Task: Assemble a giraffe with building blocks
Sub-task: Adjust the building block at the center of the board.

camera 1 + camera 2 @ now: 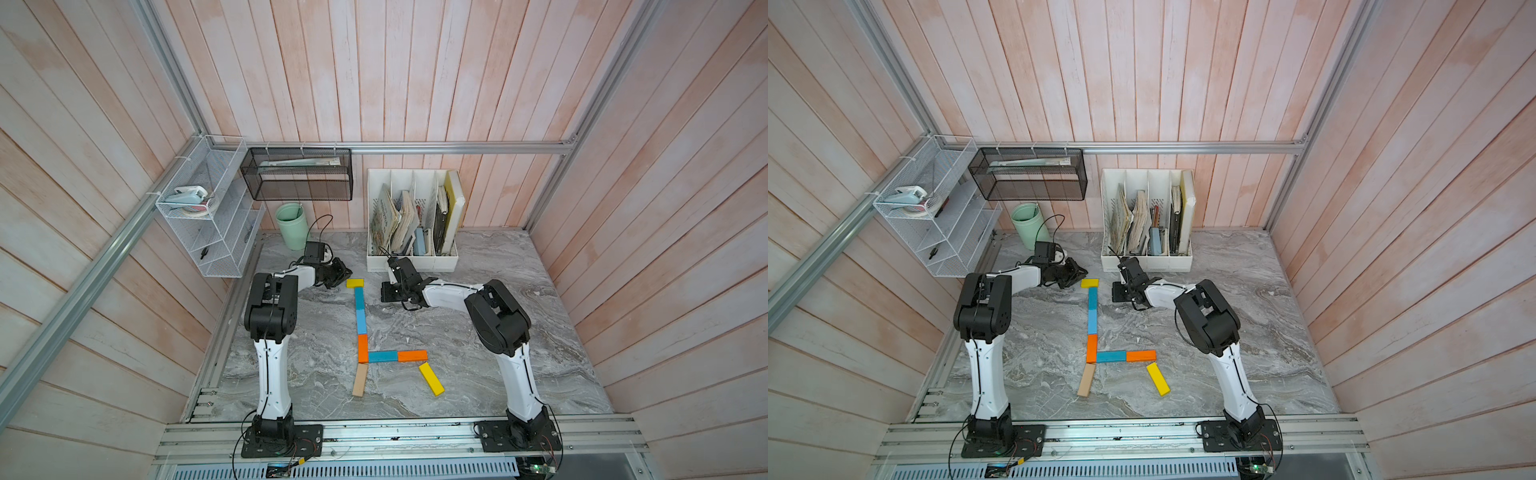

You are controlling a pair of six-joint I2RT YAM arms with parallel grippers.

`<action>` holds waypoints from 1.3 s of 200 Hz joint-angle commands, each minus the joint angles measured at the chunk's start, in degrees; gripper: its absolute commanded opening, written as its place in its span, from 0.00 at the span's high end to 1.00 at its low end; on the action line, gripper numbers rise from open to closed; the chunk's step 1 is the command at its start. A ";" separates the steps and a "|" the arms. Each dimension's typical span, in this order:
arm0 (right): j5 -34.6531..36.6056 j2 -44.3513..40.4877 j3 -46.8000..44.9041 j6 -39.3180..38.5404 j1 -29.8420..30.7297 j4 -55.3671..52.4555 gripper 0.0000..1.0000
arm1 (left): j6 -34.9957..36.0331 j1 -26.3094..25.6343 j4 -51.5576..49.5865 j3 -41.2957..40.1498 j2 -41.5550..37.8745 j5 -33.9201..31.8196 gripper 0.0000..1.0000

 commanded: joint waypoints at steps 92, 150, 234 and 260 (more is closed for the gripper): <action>-2.06 4.12 3.98 0.16 0.55 -1.24 1.00 | 0.73 1.59 -2.49 -2.19 -1.66 -1.90 0.81; -4.72 9.52 13.63 -0.10 0.55 -6.33 1.00 | 1.23 5.26 -5.26 -4.44 -5.68 -7.37 0.79; -6.29 13.06 18.56 -0.76 0.83 -8.95 1.00 | -0.13 5.78 -2.11 -8.62 -8.72 -5.37 0.79; -6.63 14.15 19.94 -0.71 0.94 -9.16 1.00 | 0.04 5.76 -1.68 -9.45 -9.23 -5.01 0.79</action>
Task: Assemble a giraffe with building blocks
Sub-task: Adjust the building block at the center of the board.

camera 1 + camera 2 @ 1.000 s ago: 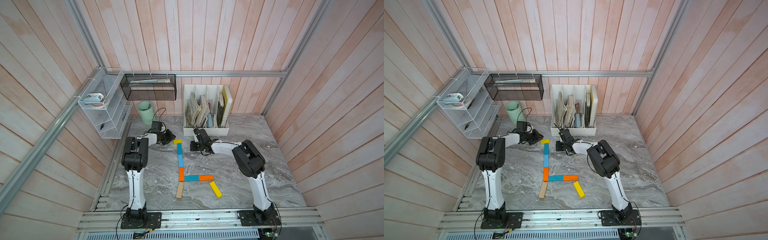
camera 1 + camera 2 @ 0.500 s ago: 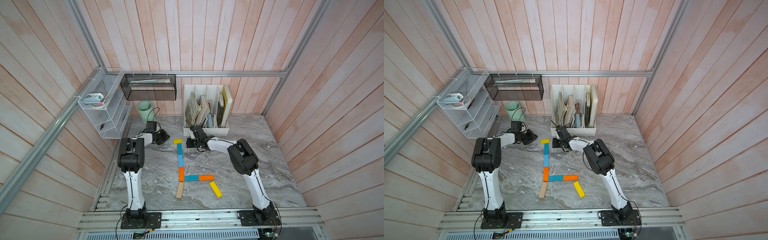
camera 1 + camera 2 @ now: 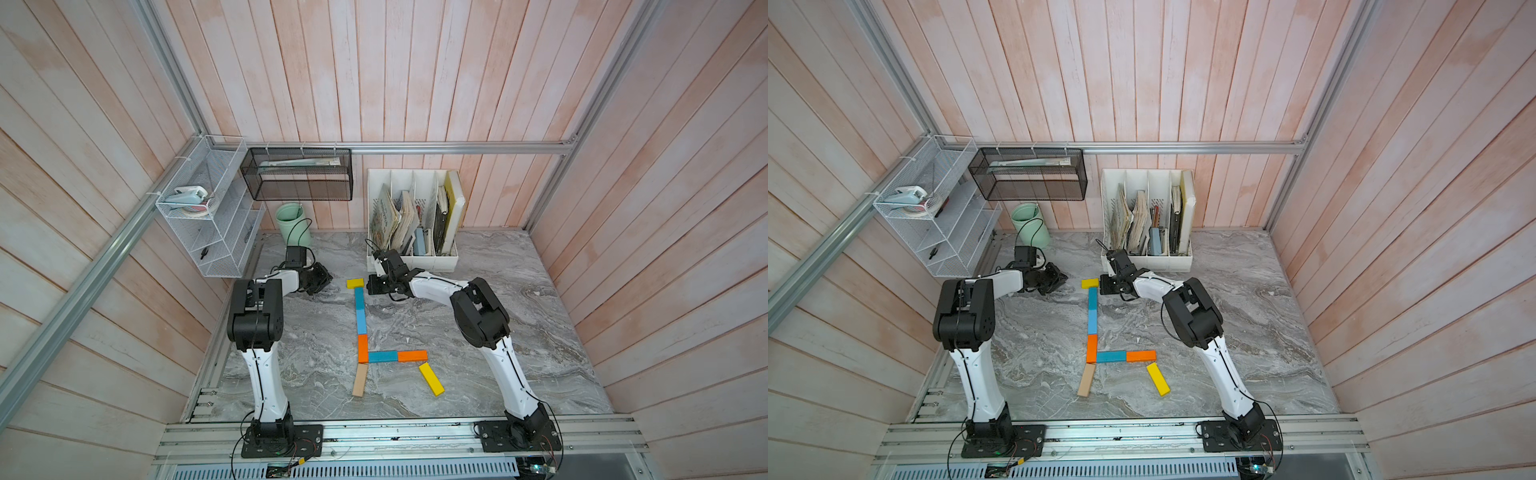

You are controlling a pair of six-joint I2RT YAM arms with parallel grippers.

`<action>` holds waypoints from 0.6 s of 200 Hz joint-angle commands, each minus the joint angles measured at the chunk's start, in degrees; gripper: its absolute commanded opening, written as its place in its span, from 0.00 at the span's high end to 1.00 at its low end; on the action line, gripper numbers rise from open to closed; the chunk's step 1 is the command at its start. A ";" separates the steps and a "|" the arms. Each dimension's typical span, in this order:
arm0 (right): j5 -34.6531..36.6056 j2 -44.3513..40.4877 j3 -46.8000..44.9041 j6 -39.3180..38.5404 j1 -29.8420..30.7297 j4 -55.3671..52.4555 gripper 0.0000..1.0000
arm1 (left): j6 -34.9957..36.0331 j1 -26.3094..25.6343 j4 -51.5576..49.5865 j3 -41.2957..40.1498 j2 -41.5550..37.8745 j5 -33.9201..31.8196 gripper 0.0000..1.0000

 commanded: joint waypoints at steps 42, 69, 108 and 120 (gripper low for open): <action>-0.15 4.69 3.27 -0.48 0.38 -3.73 1.00 | 0.53 -0.05 1.39 -2.48 -2.03 1.03 0.79; 0.77 4.36 2.79 -0.38 0.36 -3.39 1.00 | 0.49 -0.05 1.53 -2.40 -1.93 1.31 0.79; 3.16 3.73 1.99 0.21 0.37 -3.30 1.00 | 0.49 -0.05 1.61 -1.64 -1.19 1.98 0.79; 4.24 3.66 2.21 0.45 0.36 -3.47 1.00 | 0.57 -0.05 1.43 -0.94 -0.51 2.65 0.79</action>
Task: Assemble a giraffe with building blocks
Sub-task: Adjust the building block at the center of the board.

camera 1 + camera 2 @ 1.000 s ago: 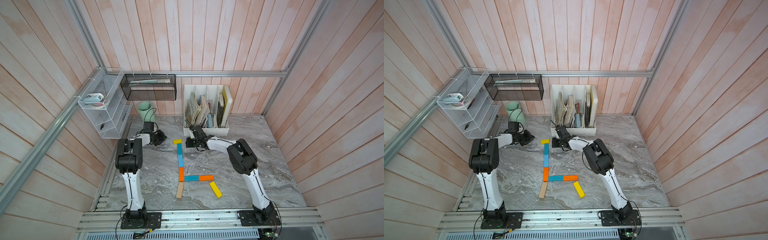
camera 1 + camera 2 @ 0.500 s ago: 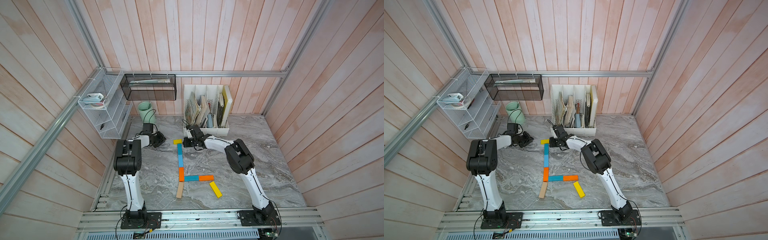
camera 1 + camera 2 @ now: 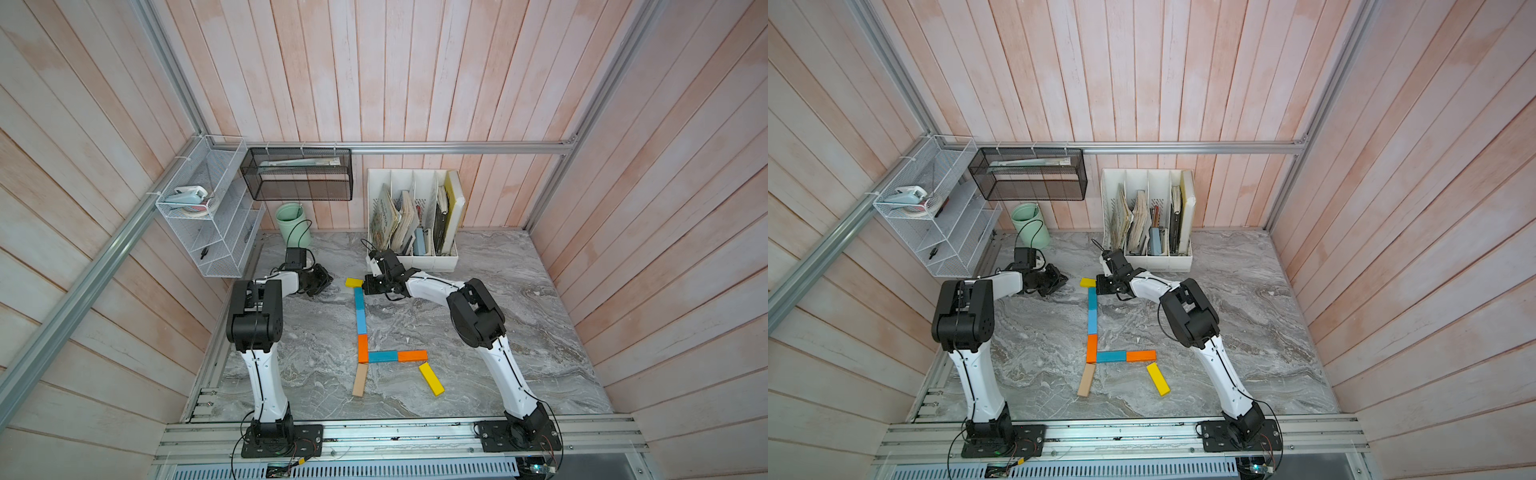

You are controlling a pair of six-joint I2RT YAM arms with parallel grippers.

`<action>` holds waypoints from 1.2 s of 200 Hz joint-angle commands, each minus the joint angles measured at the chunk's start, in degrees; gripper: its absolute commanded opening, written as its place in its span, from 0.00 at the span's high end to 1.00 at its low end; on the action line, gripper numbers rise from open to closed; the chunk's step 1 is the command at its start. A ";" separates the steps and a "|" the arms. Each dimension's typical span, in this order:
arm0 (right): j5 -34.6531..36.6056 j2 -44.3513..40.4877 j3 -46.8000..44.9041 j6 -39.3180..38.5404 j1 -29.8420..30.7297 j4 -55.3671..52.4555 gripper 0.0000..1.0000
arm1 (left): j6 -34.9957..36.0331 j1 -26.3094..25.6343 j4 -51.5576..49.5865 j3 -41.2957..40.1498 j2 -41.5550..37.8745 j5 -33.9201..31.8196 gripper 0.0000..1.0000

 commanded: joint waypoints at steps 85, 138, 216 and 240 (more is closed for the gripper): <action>9.52 4.59 4.92 1.37 -0.94 -6.29 1.00 | 0.65 -2.22 1.51 -0.54 1.36 3.61 0.79; 10.30 7.02 7.67 1.04 -1.70 -7.54 1.00 | -0.05 -3.22 2.80 -1.09 2.64 4.14 0.79; 13.54 2.51 -0.59 2.04 -2.10 -2.16 1.00 | 1.04 -3.22 2.37 0.63 3.33 4.65 0.79; 15.19 -1.12 -6.67 2.73 -2.16 3.13 1.00 | 1.69 -3.22 1.35 2.94 4.74 4.84 0.79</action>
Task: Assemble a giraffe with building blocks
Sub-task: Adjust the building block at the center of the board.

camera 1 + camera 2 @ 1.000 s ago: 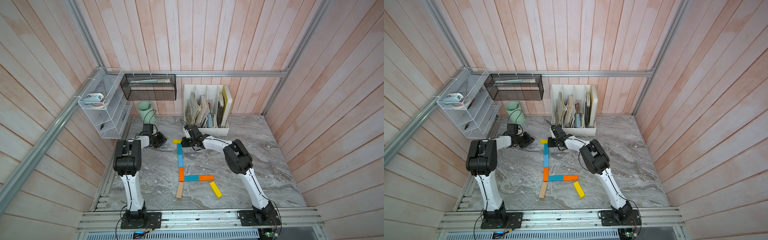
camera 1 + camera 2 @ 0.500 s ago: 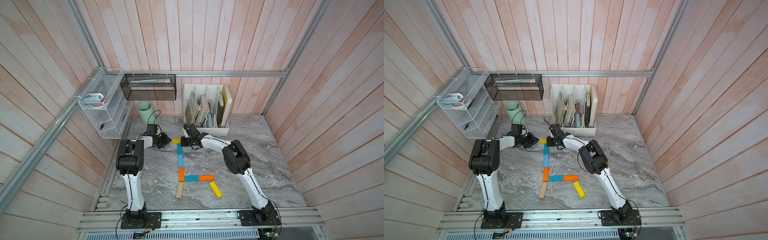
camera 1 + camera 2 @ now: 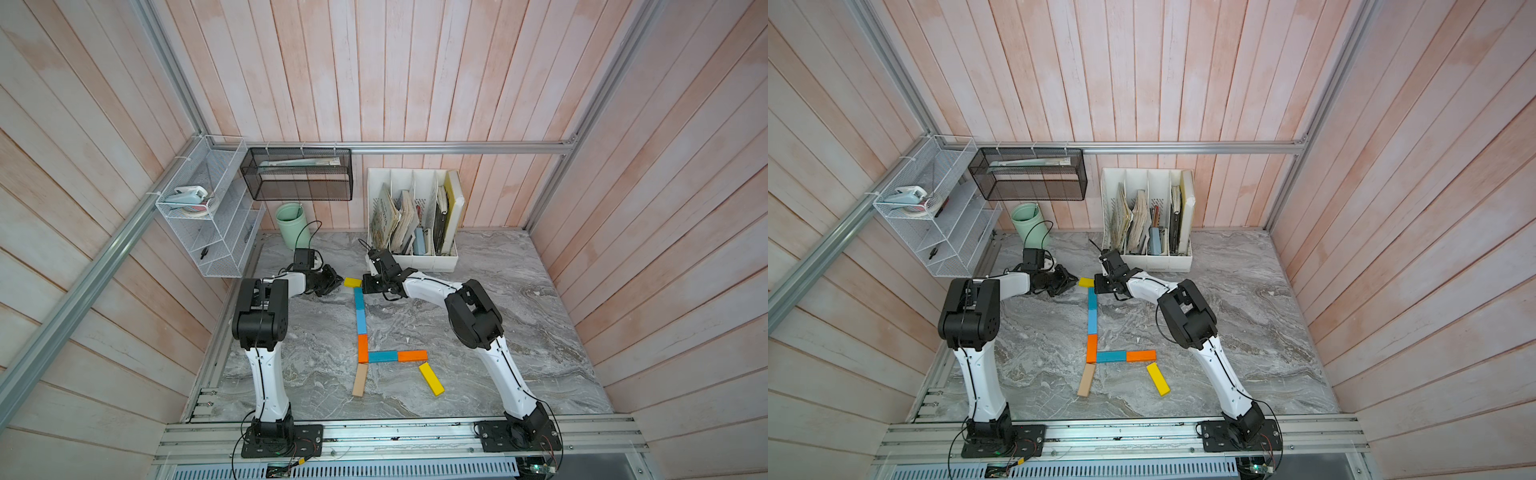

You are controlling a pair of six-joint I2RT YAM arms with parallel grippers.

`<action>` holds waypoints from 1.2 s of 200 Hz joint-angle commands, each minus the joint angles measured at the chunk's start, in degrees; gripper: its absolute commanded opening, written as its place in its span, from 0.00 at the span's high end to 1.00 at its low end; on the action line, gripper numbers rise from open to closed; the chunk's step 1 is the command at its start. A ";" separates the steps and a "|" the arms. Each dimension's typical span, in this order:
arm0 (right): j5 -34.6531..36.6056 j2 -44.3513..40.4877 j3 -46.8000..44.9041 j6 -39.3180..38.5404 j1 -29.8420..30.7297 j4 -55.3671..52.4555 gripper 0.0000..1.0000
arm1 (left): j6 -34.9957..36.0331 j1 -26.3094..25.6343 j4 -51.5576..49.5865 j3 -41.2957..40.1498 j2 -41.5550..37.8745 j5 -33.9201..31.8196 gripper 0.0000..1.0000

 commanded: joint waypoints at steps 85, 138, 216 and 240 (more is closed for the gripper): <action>7.95 -4.70 -12.67 2.35 -3.05 5.56 1.00 | 0.62 -0.44 -0.11 1.85 2.84 1.10 0.79; 6.58 -4.44 -14.14 2.54 -3.05 6.30 1.00 | -2.23 -1.51 5.74 -5.37 0.18 3.35 0.80; 4.26 -2.48 -12.27 2.65 -2.94 5.47 1.00 | -1.96 -1.60 6.07 -8.19 -2.53 2.06 0.80; 0.06 0.68 -7.32 1.54 -2.94 2.33 1.00 | -1.06 -0.76 4.57 -6.68 -2.10 1.25 0.80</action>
